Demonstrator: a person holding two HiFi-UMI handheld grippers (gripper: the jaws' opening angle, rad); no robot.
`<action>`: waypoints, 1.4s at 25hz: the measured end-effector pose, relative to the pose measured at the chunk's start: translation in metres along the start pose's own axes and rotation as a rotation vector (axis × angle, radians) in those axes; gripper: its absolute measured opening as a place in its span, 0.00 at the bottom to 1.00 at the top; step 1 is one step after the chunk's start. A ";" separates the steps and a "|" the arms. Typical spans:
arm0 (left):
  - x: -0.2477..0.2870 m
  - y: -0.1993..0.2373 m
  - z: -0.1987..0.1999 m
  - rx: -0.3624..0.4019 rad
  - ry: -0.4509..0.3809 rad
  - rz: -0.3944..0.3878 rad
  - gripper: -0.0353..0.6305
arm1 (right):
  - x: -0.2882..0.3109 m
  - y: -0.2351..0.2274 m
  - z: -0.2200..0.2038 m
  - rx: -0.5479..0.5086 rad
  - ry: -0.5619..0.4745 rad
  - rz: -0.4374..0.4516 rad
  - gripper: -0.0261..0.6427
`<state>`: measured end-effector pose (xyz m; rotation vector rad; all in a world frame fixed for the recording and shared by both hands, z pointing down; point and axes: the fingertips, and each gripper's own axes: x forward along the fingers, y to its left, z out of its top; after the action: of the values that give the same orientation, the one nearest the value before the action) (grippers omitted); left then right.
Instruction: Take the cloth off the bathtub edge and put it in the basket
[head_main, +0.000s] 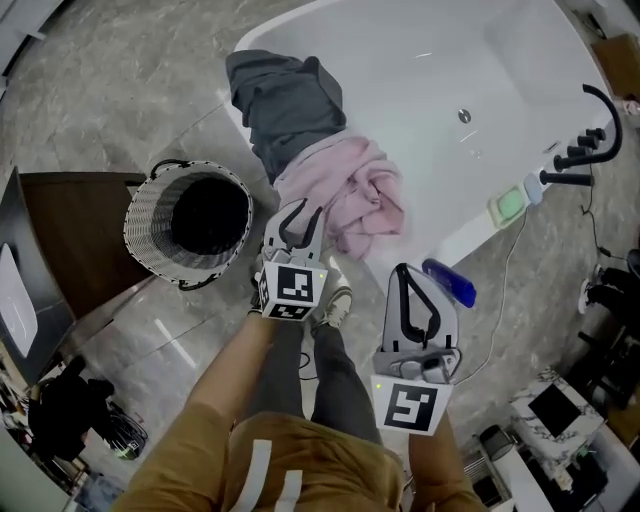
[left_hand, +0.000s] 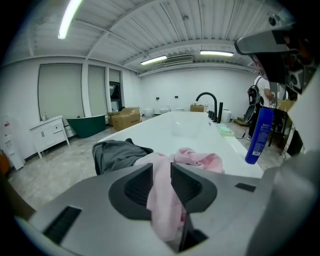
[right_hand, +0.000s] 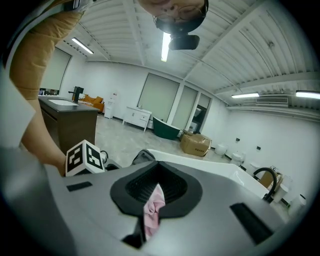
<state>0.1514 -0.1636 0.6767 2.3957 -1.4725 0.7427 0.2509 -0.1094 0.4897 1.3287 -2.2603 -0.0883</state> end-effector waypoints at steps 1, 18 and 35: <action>0.006 0.002 -0.005 -0.003 0.009 -0.001 0.21 | 0.004 0.001 -0.004 0.001 0.004 0.001 0.05; 0.084 -0.001 -0.045 -0.183 0.140 -0.079 0.80 | 0.031 -0.001 -0.033 0.036 0.048 -0.007 0.05; 0.070 0.000 -0.046 -0.335 0.153 -0.082 0.37 | 0.021 -0.006 -0.034 0.049 0.037 -0.017 0.05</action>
<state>0.1636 -0.1965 0.7527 2.0857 -1.3124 0.5916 0.2630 -0.1234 0.5260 1.3640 -2.2330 -0.0145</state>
